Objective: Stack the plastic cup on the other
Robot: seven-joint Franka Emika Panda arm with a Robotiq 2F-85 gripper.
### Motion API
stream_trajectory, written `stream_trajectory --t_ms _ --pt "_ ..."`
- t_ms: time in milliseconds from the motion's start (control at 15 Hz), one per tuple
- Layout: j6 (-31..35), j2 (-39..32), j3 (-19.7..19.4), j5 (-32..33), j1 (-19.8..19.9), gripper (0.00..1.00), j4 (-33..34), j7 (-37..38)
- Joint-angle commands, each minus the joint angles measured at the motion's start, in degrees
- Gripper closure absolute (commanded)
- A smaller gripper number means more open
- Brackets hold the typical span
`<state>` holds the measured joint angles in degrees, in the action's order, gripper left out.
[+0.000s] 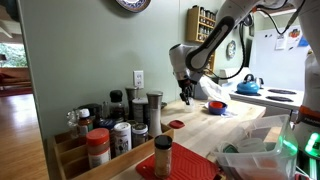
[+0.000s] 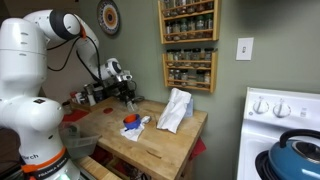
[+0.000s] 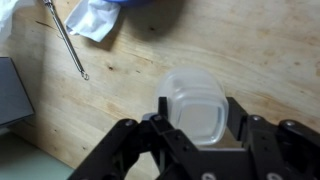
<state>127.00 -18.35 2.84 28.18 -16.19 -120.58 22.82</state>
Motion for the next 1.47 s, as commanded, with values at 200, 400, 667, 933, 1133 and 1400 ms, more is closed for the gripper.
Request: stream_trajectory --t_ms 200,400,667,933,1133,1400 --pt "-6.7 -1.2 1.4 1.7 -2.8 0.1 0.1 5.3" --pt "-7.8 -1.7 2.3 0.9 -3.1 0.0 0.3 5.0" --pt "-8.4 -1.6 3.5 -1.0 -3.1 0.0 0.2 4.3" --pt "-8.0 -1.1 4.5 -3.5 -2.6 0.0 0.0 3.3" --pt "-7.6 -0.9 4.6 -4.7 -2.4 0.0 -0.1 3.1" --pt "-4.0 1.2 4.7 -10.0 0.0 0.0 -1.7 0.0"
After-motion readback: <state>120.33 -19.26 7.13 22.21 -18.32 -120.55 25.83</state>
